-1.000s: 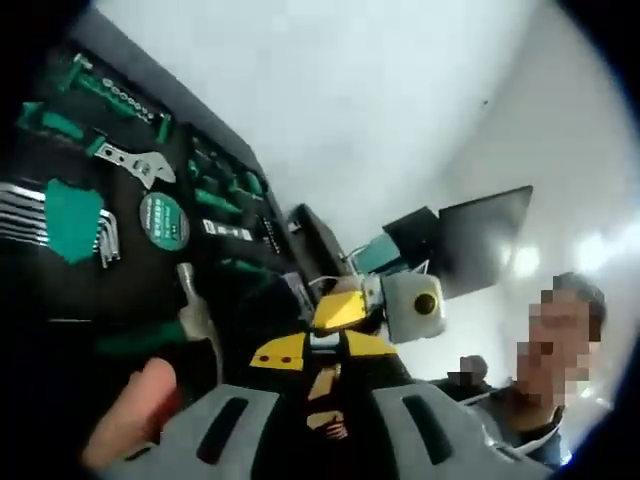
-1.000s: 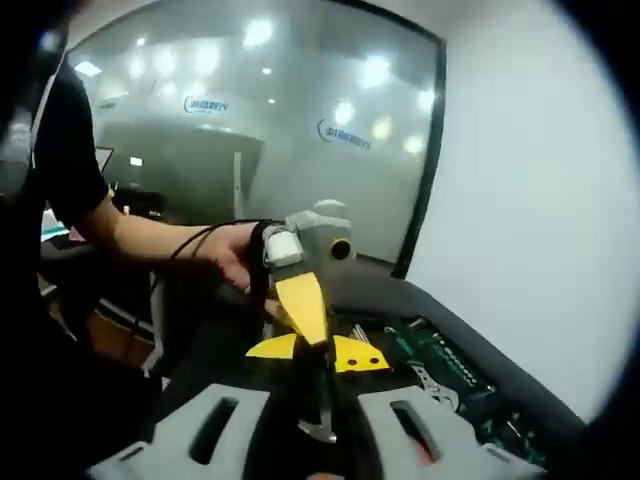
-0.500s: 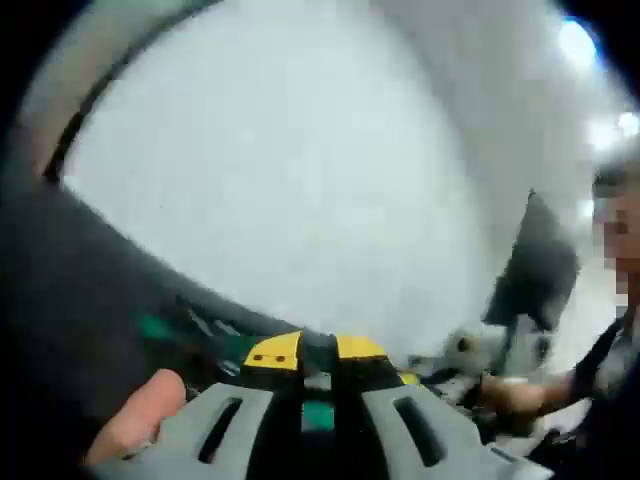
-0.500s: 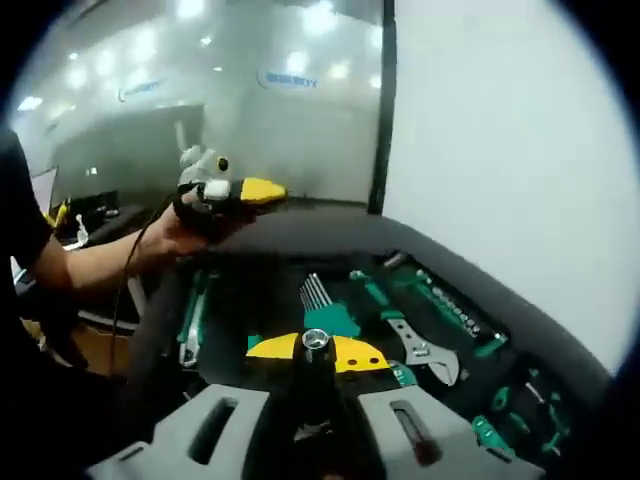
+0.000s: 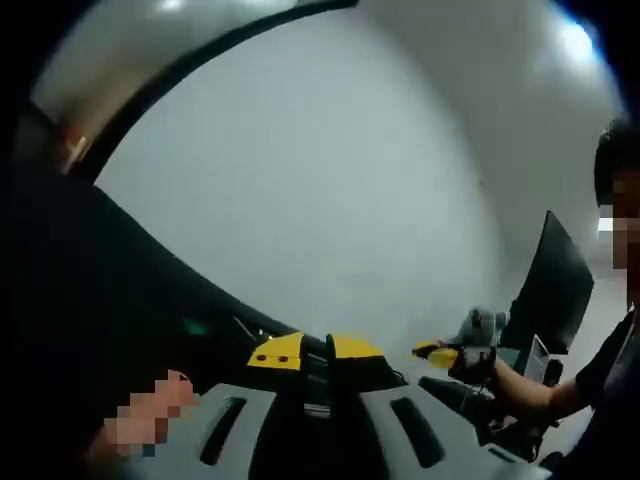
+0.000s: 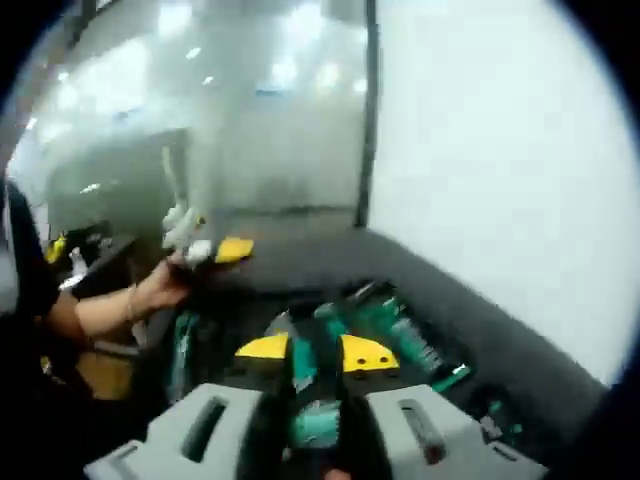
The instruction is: Pick up the tools and put them into their designated positions in the toolbox.
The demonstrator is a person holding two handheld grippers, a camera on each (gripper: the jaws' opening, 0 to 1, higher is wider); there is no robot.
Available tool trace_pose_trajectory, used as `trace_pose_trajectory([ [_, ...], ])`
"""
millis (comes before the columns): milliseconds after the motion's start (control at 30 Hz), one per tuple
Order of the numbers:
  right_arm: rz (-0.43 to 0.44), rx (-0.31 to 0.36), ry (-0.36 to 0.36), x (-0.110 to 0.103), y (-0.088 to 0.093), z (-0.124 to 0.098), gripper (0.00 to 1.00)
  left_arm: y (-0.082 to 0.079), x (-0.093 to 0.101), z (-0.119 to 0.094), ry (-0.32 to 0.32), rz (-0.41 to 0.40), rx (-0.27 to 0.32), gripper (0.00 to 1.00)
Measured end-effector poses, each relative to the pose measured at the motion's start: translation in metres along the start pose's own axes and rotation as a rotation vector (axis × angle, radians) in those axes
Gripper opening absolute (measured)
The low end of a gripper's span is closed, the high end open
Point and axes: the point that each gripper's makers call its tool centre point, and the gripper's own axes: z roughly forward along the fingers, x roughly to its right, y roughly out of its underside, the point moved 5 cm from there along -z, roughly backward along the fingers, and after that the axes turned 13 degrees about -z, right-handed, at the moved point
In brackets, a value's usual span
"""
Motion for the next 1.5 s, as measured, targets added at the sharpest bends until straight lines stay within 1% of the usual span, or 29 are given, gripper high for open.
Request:
trace_pose_trajectory([
  [33,0.016,0.003,0.032,0.008,-0.002,0.013,0.08,-0.001,-0.002,0.001,-0.012,-0.002,0.005,0.1],
  [100,0.058,-0.069,0.001,0.007,0.005,0.047,0.0,-0.001,-0.008,0.001,-0.043,-0.001,0.007,0.1],
  [133,0.069,-0.111,-0.019,0.005,0.011,0.062,0.0,-0.001,-0.011,0.0,-0.053,-0.003,0.008,0.1],
  [167,0.046,-0.152,-0.04,0.005,0.018,0.077,0.0,-0.002,-0.012,0.0,-0.056,-0.006,0.008,0.1],
  [233,-0.067,-0.251,-0.071,0.001,0.037,0.107,0.0,-0.012,-0.02,0.001,-0.052,-0.024,0.017,0.1],
  [300,-0.127,-0.285,-0.077,-0.004,0.047,0.13,0.0,-0.01,-0.02,0.001,-0.055,-0.03,0.017,0.1],
  [333,-0.137,-0.319,-0.095,-0.009,0.058,0.135,0.0,-0.01,-0.021,0.001,-0.056,-0.035,0.016,0.1],
  [467,-0.199,-0.335,-0.08,-0.007,0.073,0.154,0.0,-0.014,-0.023,0.0,-0.06,-0.041,0.016,0.1],
  [500,-0.185,-0.333,-0.083,-0.009,0.076,0.153,0.0,-0.014,-0.024,0.0,-0.061,-0.041,0.017,0.1],
  [567,-0.144,-0.381,-0.137,-0.02,0.086,0.156,0.0,-0.011,-0.02,-0.001,-0.058,-0.04,0.019,0.1],
  [600,-0.196,-0.348,-0.091,-0.016,0.085,0.156,0.0,-0.015,-0.023,0.0,-0.053,-0.046,0.023,0.1],
  [700,-0.134,-0.421,-0.118,-0.017,0.085,0.157,0.0,-0.014,-0.023,0.0,-0.047,-0.064,0.021,0.1],
  [800,-0.077,-0.46,-0.15,-0.01,0.084,0.163,0.0,-0.011,-0.021,0.0,-0.045,-0.069,0.018,0.1],
  [900,-0.084,-0.527,-0.184,-0.01,0.082,0.167,0.0,-0.008,-0.019,0.001,-0.049,-0.054,0.013,0.1],
  [933,-0.048,-0.545,-0.193,-0.009,0.083,0.168,0.0,-0.006,-0.017,0.001,-0.049,-0.05,0.01,0.1],
  [1000,0.028,-0.569,-0.221,-0.007,0.083,0.167,0.0,-0.004,-0.017,0.002,-0.053,-0.046,0.002,0.1],
  [1033,0.017,-0.563,-0.221,-0.007,0.082,0.165,0.0,-0.003,-0.019,0.003,-0.057,-0.042,-0.004,0.1],
  [1100,-0.078,-0.516,-0.243,-0.01,0.08,0.165,0.0,-0.003,-0.02,0.004,-0.062,-0.032,-0.012,0.1],
  [1133,-0.172,-0.517,-0.312,-0.013,0.079,0.153,0.0,-0.002,-0.02,0.004,-0.063,-0.029,-0.015,0.1],
  [1167,-0.116,-0.537,-0.266,-0.005,0.077,0.145,0.0,-0.001,-0.02,0.003,-0.064,-0.026,-0.019,0.1],
  [1200,0.044,-0.433,-0.152,0.01,0.059,0.138,0.0,-0.001,-0.019,0.003,-0.065,-0.023,-0.021,0.1],
  [1233,0.1,-0.384,-0.137,0.013,0.051,0.134,0.0,0.0,-0.019,0.002,-0.065,-0.021,-0.021,0.1],
  [1267,0.155,-0.312,-0.243,0.008,0.03,0.116,0.0,-0.002,-0.019,0.001,-0.065,-0.019,-0.017,0.1],
  [1300,0.175,-0.288,-0.291,0.008,0.018,0.102,0.0,-0.002,-0.019,0.001,-0.065,-0.018,-0.014,0.1],
  [1367,0.089,-0.19,-0.471,-0.016,-0.009,0.062,0.0,-0.006,-0.021,0.0,-0.062,-0.029,0.001,0.1],
  [1400,-0.043,-0.146,-0.574,-0.033,-0.019,0.037,0.0,-0.006,-0.02,-0.001,-0.057,-0.041,0.011,0.1],
  [1433,-0.117,-0.134,-0.634,-0.053,-0.021,0.018,0.0,-0.006,-0.019,-0.001,-0.052,-0.053,0.016,0.1],
  [1467,-0.193,-0.174,-0.732,-0.076,-0.019,-0.004,0.0,-0.007,-0.019,-0.002,-0.045,-0.066,0.023,0.1],
  [1500,-0.245,-0.22,-0.763,-0.086,-0.014,-0.012,0.01,-0.008,-0.018,-0.003,-0.041,-0.071,0.026,0.1],
])
